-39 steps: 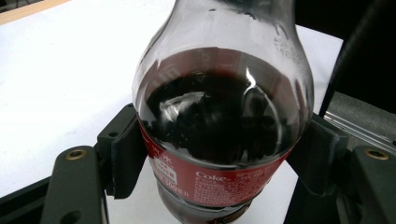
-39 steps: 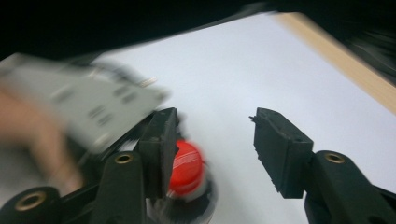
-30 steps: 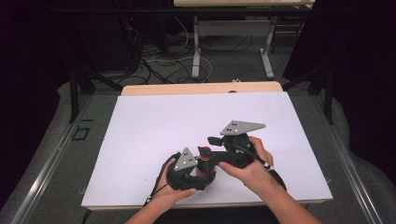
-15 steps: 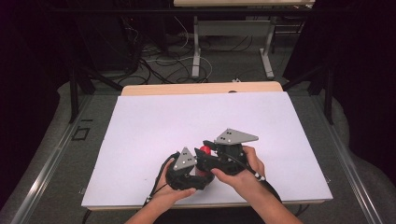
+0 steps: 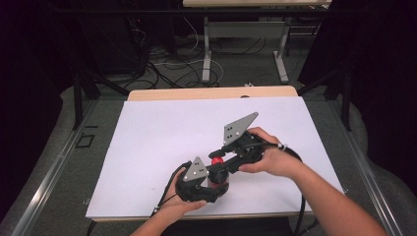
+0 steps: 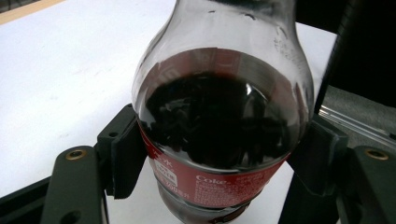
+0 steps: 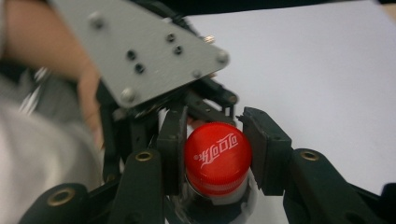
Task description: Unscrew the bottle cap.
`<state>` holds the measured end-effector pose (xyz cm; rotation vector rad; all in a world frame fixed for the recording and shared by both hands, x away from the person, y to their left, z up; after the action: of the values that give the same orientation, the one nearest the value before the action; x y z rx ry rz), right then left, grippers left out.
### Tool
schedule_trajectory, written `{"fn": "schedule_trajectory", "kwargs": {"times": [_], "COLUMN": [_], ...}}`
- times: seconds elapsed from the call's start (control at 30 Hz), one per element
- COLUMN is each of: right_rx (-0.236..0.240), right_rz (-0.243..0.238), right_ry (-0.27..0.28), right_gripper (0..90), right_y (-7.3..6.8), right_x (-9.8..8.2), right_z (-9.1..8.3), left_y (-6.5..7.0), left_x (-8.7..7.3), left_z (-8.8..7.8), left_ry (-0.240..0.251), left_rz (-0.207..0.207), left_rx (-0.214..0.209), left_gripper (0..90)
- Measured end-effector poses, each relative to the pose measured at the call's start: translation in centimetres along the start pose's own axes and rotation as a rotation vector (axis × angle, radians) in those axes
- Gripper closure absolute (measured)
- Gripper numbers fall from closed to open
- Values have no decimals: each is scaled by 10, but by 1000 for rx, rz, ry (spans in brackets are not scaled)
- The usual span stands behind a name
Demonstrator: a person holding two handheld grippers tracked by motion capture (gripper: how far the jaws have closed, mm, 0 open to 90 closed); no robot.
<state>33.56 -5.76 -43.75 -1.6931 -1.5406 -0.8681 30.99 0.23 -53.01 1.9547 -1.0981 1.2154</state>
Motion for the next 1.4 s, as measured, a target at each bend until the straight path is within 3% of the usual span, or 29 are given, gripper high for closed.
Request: {"fn": "schedule_trajectory", "kwargs": {"times": [0.03,0.1,0.23,0.3,0.4,0.63,0.67,0.83,1.4], "right_rx": [47,161,327,391,431,408,404,370,211], "right_rz": [-18,-123,-292,-332,-355,-332,-318,-317,-200], "right_ry": [-17,-49,-164,-211,-241,-223,-213,-169,-97], "right_gripper": [611,611,610,611,611,610,610,610,610], "right_y": [0,-2,-4,-4,-2,-2,-3,-3,6], "right_x": [1,2,3,4,10,20,21,27,21], "right_z": [-2,-4,-7,-6,-4,-6,-7,-12,-27], "left_y": [1,7,11,12,10,4,5,1,-11], "left_x": [1,1,0,-1,0,1,1,1,-1], "left_z": [0,0,2,2,2,-2,-2,-1,-2], "left_ry": [2,-6,-6,-17,-10,-4,-2,-2,11], "left_rz": [12,22,30,33,26,21,6,12,-32], "left_rx": [-10,-36,-67,-68,-62,-46,-47,-37,9], "left_gripper": [294,294,294,294,294,294,294,294,294]}}
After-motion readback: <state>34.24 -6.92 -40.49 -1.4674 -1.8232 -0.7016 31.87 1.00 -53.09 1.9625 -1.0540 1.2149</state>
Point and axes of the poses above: each handheld gripper's, and its own axes: z roughly forward along the jaws, x roughly out of its top, y roughly to its right, the point moved 8 cm from there along z, roughly forward along the jaws, and after that the axes turned 7 degrees about y, right-handed, at the moved point
